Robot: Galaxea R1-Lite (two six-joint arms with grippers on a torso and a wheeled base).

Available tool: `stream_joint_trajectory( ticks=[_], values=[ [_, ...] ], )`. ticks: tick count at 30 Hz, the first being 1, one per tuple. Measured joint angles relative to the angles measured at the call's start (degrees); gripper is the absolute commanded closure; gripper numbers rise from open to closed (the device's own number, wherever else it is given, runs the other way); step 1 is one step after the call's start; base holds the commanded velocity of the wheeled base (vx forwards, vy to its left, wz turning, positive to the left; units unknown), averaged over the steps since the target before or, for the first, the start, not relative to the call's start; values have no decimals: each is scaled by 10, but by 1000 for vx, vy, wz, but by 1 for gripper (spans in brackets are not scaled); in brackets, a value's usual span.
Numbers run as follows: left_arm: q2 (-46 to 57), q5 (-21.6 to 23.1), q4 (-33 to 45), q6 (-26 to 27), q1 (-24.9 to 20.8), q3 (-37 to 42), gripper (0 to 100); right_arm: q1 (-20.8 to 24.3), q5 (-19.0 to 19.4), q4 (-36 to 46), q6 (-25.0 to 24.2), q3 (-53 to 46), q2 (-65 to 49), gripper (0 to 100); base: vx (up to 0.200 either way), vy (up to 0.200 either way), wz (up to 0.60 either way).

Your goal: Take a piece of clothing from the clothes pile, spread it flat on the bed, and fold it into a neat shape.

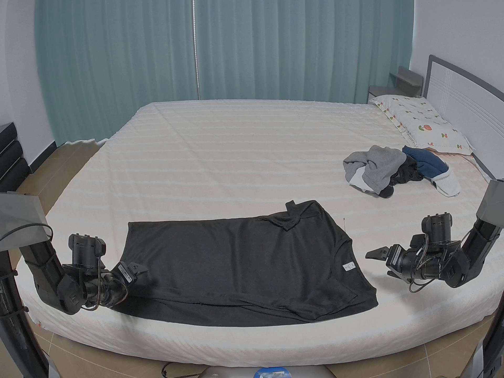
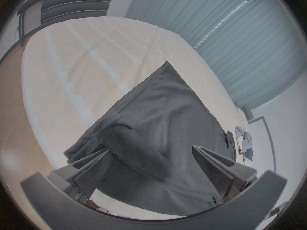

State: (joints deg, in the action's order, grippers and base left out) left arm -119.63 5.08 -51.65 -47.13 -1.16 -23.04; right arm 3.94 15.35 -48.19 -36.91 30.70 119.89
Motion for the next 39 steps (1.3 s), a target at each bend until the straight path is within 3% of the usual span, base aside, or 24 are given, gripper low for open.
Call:
stream_joint_trajectory(
  ticks=[8,19,24,30,34,39],
  values=[
    [-6,1,-13,-89,15,-52,0,2,-1,0,0,0,1,0,0,0,0],
    [-34,1,-146,-129,43,-69,0,3,-1,-1,1,1,5,0,0,0,0],
    [-42,13,-145,-119,61,-62,0,2,-2,-15,1,1,8,0,0,0,0],
    [-48,44,-143,-30,71,-46,0,2,-2,-23,1,0,12,0,0,0,0],
    [-51,84,-145,-13,74,-29,0,2,-2,-24,2,0,15,0,0,0,0],
    [-61,85,-146,-6,71,-23,0,4,-2,-24,2,0,17,0,0,0,0]
  ],
)
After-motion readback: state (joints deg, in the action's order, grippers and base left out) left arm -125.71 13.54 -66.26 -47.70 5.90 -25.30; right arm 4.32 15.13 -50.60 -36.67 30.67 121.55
